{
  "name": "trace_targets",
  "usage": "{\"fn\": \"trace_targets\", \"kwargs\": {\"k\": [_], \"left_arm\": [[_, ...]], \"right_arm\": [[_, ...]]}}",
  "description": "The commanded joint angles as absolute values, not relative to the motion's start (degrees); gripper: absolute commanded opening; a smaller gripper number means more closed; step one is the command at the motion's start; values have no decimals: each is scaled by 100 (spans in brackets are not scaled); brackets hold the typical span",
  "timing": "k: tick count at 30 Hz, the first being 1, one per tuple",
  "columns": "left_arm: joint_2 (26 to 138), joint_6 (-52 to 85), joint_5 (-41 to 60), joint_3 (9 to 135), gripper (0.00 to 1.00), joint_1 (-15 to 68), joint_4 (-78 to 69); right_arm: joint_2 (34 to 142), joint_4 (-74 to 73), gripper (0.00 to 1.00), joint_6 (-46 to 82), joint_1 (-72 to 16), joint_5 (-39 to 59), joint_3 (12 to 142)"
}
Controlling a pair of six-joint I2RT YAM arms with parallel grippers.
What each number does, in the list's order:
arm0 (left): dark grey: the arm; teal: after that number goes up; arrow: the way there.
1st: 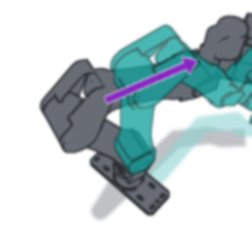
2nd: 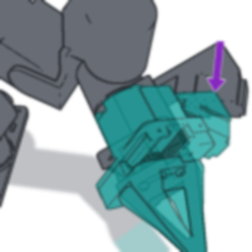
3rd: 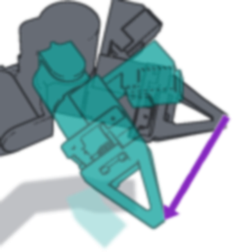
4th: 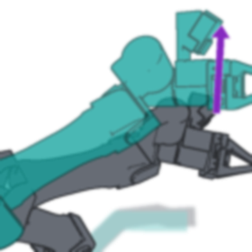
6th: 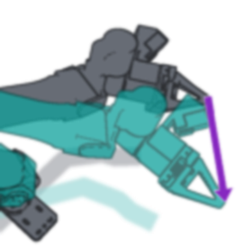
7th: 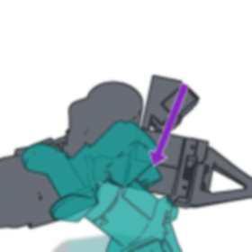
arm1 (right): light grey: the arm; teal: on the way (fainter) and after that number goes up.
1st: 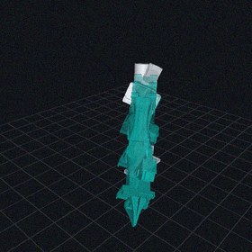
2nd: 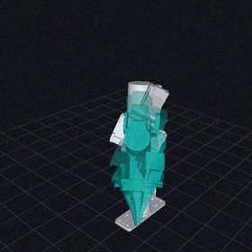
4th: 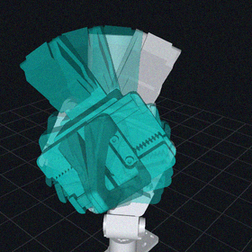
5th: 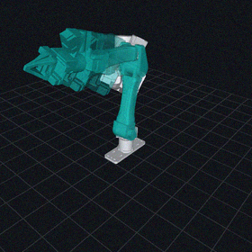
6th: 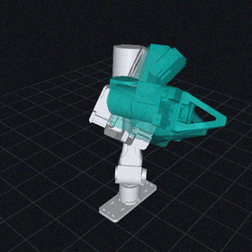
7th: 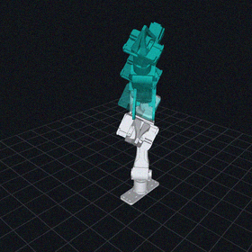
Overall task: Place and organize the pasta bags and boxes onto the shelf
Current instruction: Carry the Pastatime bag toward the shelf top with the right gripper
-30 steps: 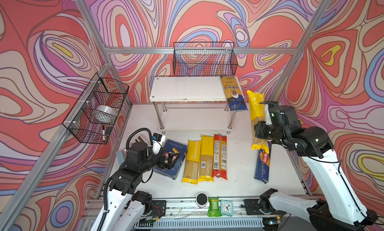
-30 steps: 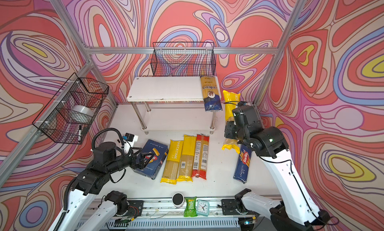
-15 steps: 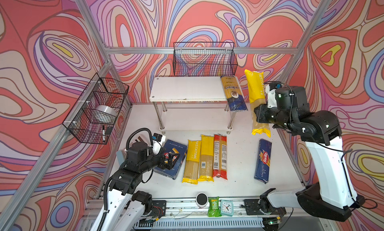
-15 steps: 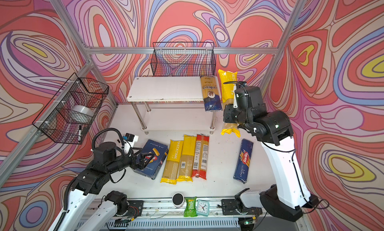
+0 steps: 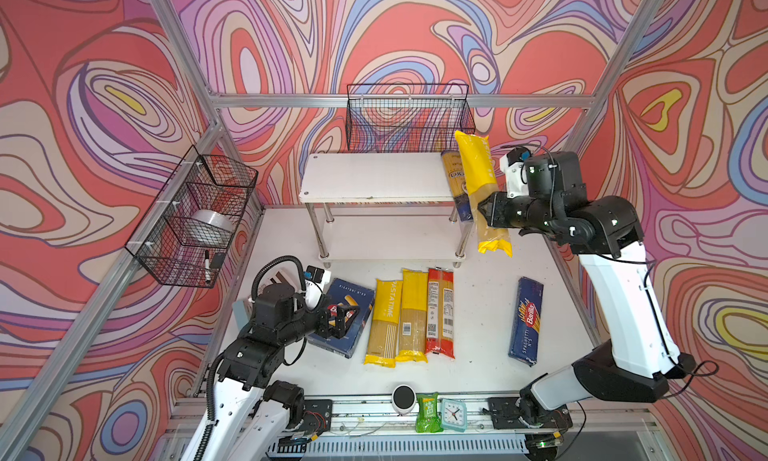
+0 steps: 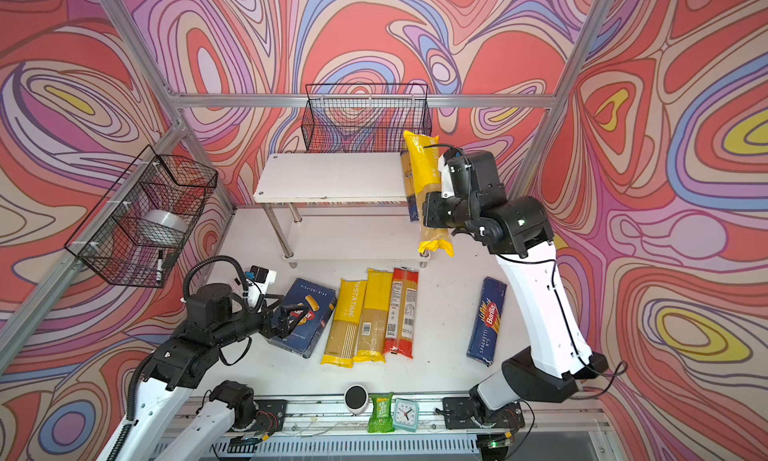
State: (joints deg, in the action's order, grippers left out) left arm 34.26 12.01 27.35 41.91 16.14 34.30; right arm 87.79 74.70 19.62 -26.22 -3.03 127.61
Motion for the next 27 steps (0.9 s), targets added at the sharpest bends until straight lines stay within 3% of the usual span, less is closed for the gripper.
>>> {"fn": "trace_targets", "kwargs": {"k": [1,27], "left_arm": [[3428,1108,2755,4315,100,1634,3521],[3353,1109,2746,4314,100,1635,3518]], "right_arm": [[8886,6375,0,1973,-2807,-173,13204],[10726,5718,0,1932,-3146,-595,14279]]}}
